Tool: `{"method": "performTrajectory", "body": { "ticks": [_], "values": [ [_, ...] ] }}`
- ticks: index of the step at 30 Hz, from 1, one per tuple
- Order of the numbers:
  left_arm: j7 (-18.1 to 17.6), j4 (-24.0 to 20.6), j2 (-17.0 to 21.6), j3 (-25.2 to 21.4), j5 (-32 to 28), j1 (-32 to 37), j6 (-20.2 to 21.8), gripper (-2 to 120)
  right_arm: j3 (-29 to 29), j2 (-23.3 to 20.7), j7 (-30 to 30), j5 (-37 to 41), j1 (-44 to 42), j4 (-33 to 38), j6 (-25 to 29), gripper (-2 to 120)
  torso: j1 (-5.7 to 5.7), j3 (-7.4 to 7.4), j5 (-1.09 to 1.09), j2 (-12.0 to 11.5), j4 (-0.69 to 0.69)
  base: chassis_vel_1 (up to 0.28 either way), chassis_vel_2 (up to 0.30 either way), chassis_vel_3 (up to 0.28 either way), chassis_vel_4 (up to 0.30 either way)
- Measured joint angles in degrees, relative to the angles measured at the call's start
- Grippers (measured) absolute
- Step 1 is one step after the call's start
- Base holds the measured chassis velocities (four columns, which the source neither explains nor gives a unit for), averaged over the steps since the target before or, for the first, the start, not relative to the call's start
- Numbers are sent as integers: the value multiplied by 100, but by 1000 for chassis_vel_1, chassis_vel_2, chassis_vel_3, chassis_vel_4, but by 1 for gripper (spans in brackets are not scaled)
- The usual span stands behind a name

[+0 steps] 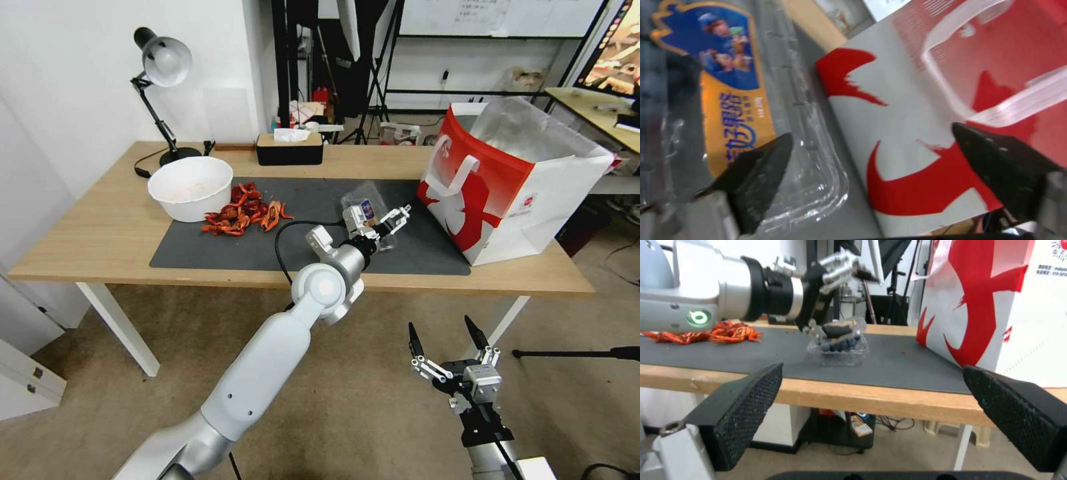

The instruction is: Close the takeout container lid, then place the container into the takeout bag.

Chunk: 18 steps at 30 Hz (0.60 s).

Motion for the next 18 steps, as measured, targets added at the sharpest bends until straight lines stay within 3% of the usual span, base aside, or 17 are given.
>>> {"method": "performTrajectory", "body": {
  "ticks": [11, 17, 18],
  "values": [
    [-216, 54, 66, 42, 173, -34, 118, 49, 258, -221, -158, 852, 148, 357, -431, 100, 0, 0, 0, 1, 0, 0, 0, 0, 0],
    [-283, 88, 83, 101, 316, -57, 190, 29, 635, -493, -352, 2161, 334, 673, -976, 100, 0, 0, -1, 1, 0, 0, 0, 0, 0],
    [-289, 137, 79, 135, 343, -98, 195, 21, 865, -646, -394, 2969, 448, 834, -1299, 100, 0, 0, 0, 1, 1, 0, 0, 0, 0]
  ]
}}
